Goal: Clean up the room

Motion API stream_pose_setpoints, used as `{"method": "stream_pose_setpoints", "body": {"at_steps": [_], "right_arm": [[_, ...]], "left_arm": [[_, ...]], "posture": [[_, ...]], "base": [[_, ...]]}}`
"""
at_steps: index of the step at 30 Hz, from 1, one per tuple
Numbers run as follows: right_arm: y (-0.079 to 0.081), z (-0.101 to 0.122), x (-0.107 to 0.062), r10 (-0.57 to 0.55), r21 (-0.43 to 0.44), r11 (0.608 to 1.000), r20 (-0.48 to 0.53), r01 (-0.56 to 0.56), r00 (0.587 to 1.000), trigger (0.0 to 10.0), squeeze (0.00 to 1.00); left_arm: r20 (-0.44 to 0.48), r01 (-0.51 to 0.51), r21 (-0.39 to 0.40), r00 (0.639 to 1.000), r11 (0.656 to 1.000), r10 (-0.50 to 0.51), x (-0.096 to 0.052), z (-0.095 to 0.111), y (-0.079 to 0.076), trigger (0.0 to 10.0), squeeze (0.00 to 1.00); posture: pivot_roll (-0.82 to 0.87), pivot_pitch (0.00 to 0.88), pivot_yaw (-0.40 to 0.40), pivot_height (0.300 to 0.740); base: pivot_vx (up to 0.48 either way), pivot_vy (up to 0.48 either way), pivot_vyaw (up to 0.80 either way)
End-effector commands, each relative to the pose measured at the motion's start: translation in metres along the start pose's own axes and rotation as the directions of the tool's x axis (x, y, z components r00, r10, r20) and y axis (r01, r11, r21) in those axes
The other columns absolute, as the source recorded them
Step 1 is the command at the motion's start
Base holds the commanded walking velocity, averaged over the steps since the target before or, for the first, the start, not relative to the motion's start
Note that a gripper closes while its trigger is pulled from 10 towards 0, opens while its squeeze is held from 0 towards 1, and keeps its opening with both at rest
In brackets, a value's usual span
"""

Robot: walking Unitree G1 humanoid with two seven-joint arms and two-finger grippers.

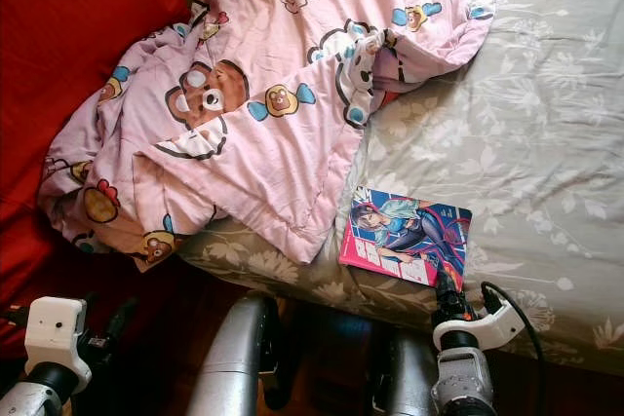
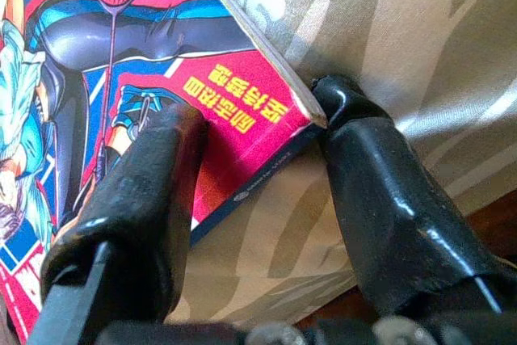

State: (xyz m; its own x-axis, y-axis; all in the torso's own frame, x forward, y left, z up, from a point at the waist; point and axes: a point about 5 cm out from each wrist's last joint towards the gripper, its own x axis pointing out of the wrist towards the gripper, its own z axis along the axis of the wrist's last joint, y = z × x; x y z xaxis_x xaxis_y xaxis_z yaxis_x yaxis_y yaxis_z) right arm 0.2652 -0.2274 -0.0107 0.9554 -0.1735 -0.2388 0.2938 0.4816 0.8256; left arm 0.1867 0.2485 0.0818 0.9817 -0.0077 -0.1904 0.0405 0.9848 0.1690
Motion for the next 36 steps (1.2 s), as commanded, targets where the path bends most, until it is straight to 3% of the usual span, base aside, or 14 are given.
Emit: {"method": "stream_pose_setpoints", "body": {"at_steps": [1,2,3,16,28,36], "right_arm": [[-0.005,-0.015,-0.007,-0.02,0.032,0.999,-0.052,0.022,0.998,3.1,0.0],[-0.005,-0.015,-0.007,-0.02,0.033,0.999,-0.051,0.022,0.999,0.4,0.0],[-0.006,-0.015,-0.007,-0.02,0.033,0.999,-0.05,0.021,0.999,0.0,0.0],[-0.008,-0.012,-0.008,-0.037,0.03,0.999,-0.031,0.038,0.999,0.0,0.0],[-0.04,-0.009,-0.03,-0.235,0.012,0.972,0.037,0.235,0.971,0.0,0.0],[-0.048,-0.003,-0.036,-0.297,-0.052,0.952,0.083,0.302,0.951,0.0,0.0]], "left_arm": [[-0.041,-0.019,0.022,0.999,1.0,0.02,-0.007,-0.006,0.008,10.0,0.0],[-0.041,-0.02,0.022,0.999,1.0,0.021,-0.007,-0.006,0.008,10.0,0.0],[-0.042,-0.02,0.022,0.999,1.0,0.021,-0.008,-0.006,0.007,10.0,0.0],[-0.047,-0.029,0.014,0.998,0.999,0.03,-0.001,-0.013,0.004,10.0,0.0],[-0.069,-0.087,-0.028,0.994,0.996,0.085,0.033,-0.041,-0.007,10.0,0.0],[-0.111,-0.116,-0.04,0.988,0.992,0.111,0.04,-0.061,-0.009,10.0,0.0]], "posture": [[0.22,0.406,0.171,0.629],[0.22,0.404,0.172,0.629],[0.22,0.404,0.172,0.629],[0.19,0.374,0.149,0.629],[0.1,0.185,0.056,0.629],[0.06,0.11,0.037,0.629]], "base": [[0.0,0.0,0.0],[0.0,0.0,0.0],[0.0,0.0,0.0],[0.0,0.0,0.0],[0.0,0.0,0.0],[0.0,0.0,0.0]]}}
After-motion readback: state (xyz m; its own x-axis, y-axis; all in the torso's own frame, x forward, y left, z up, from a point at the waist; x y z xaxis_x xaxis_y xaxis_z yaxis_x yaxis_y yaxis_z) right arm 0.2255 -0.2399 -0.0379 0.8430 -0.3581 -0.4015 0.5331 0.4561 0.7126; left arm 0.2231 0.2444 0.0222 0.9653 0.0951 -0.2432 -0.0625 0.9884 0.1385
